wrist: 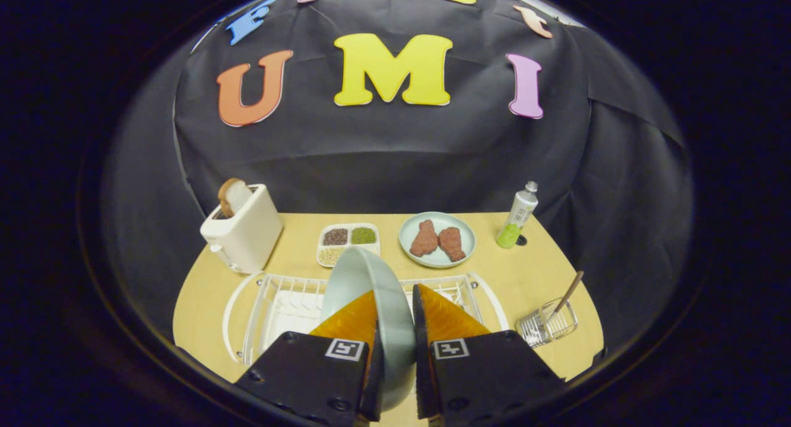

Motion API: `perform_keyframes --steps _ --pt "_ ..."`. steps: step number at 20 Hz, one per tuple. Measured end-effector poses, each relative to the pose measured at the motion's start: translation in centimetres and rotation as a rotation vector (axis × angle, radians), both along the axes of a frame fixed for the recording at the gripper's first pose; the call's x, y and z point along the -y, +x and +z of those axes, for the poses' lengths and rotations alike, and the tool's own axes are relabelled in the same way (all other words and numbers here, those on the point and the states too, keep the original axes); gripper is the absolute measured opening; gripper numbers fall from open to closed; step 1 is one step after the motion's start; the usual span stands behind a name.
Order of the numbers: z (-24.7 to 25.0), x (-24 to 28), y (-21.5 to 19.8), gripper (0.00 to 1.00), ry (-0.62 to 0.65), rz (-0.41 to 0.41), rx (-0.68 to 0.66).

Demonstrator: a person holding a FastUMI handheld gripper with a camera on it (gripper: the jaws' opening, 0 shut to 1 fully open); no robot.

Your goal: Take the plate from the dish rack, then take the spoon from the basket and place it into the plate.

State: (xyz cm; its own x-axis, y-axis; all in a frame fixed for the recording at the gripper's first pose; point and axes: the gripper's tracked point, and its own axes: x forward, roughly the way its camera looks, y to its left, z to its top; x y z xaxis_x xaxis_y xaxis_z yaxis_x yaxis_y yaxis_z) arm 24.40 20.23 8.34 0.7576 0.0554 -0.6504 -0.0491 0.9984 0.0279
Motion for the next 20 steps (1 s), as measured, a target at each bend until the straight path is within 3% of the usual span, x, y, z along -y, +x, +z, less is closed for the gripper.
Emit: perform_keyframes --steps 8,16,20 --pt "-1.5 5.0 -8.4 0.27 0.254 0.100 -0.040" --pt "-10.9 9.9 -17.1 0.27 0.409 0.099 -0.133" --pt "-15.7 11.0 -19.0 0.27 0.481 0.075 -0.186"
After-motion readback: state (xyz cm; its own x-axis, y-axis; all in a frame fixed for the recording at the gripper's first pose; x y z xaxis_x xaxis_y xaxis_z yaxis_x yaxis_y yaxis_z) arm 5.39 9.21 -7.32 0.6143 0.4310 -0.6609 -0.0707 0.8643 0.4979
